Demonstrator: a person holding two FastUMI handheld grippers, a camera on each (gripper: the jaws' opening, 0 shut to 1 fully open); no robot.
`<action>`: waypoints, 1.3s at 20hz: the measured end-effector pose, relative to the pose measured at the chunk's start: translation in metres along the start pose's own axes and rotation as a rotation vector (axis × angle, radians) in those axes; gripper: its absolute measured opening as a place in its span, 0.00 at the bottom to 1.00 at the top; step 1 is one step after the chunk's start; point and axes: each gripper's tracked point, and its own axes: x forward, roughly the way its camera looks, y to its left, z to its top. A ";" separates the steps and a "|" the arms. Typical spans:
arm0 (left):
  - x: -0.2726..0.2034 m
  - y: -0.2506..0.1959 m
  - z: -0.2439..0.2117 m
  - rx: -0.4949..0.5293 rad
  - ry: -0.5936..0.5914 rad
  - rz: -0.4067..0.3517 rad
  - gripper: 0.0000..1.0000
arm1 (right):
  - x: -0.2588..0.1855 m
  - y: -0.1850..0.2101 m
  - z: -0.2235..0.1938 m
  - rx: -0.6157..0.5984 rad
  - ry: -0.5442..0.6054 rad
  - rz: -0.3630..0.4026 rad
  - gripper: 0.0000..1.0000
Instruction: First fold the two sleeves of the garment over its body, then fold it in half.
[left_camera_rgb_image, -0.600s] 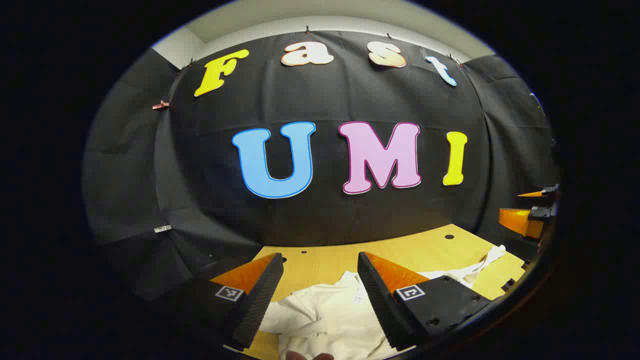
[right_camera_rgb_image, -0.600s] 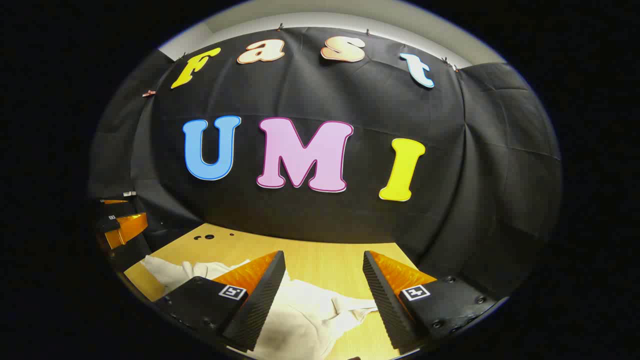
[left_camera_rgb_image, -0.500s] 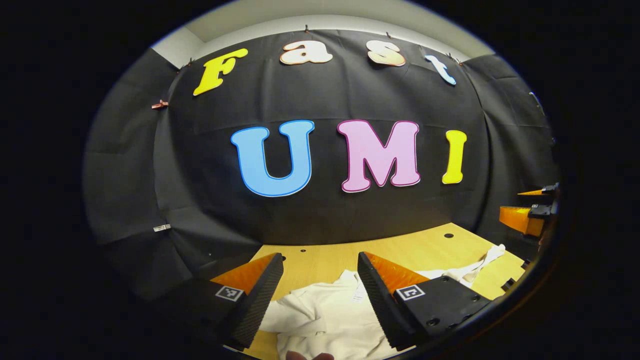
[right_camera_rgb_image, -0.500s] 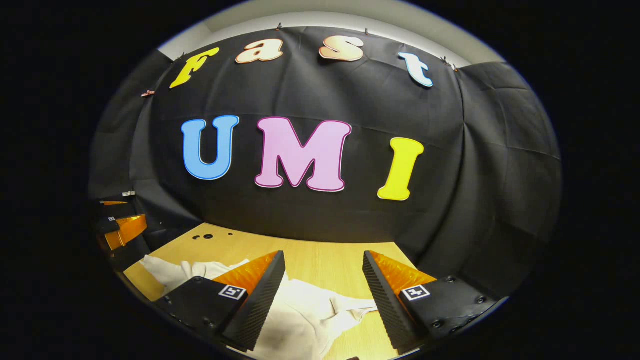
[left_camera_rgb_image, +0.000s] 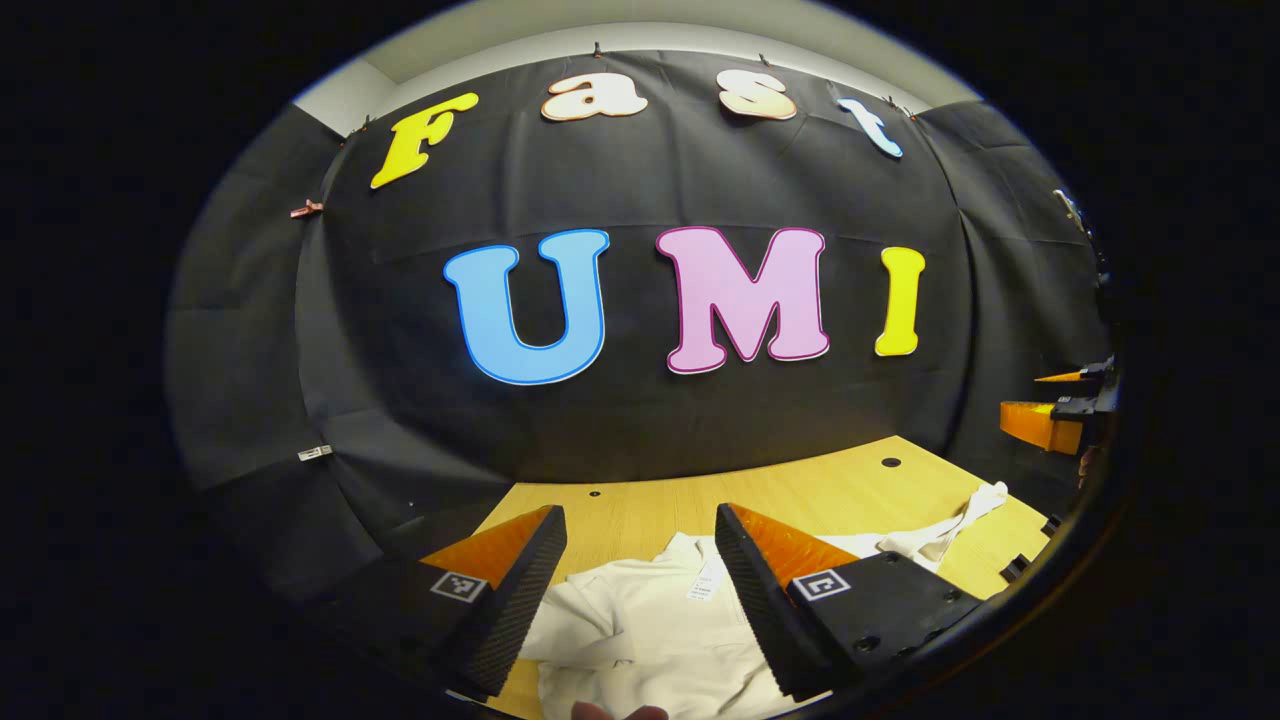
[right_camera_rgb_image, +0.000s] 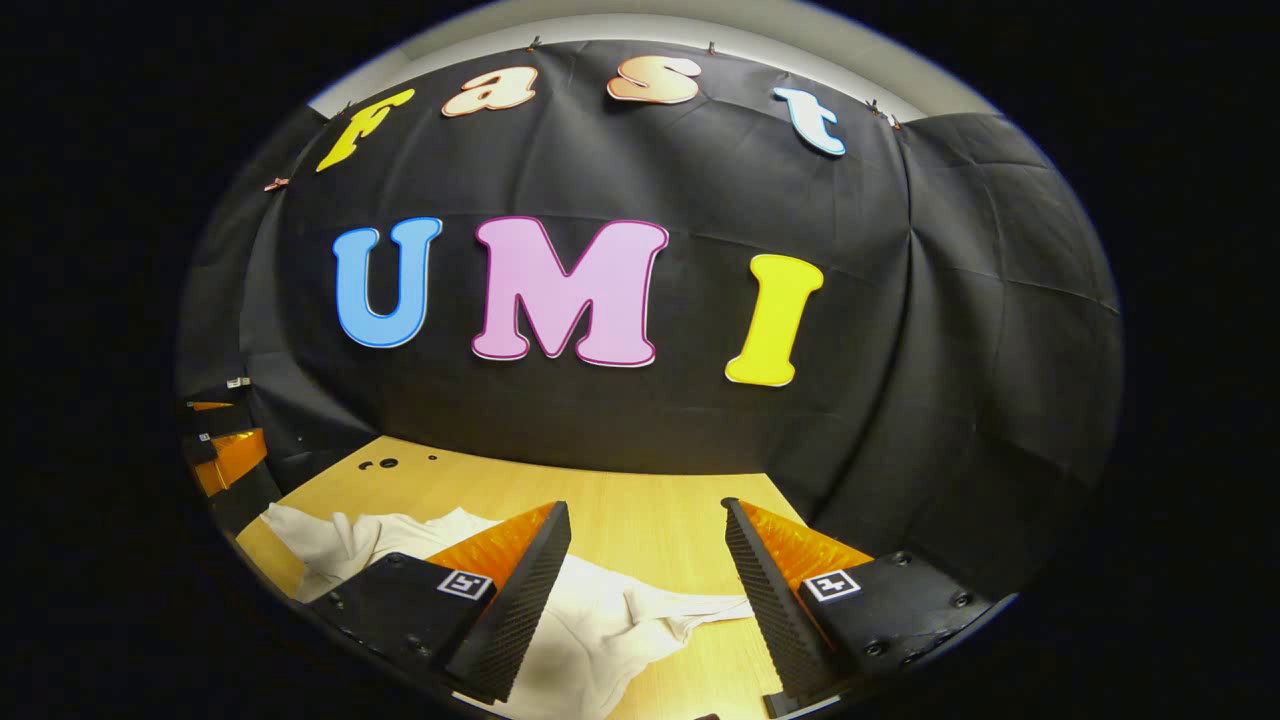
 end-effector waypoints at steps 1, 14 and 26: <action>-0.001 -0.001 -0.005 0.000 0.003 0.000 0.96 | 0.004 -0.007 -0.003 -0.002 0.006 -0.007 0.96; 0.019 -0.050 -0.027 0.030 0.088 0.025 0.97 | 0.100 -0.140 -0.136 0.171 0.350 -0.182 0.97; 0.024 -0.077 -0.060 0.063 0.202 0.093 0.97 | 0.188 -0.210 -0.273 0.236 0.651 -0.316 0.96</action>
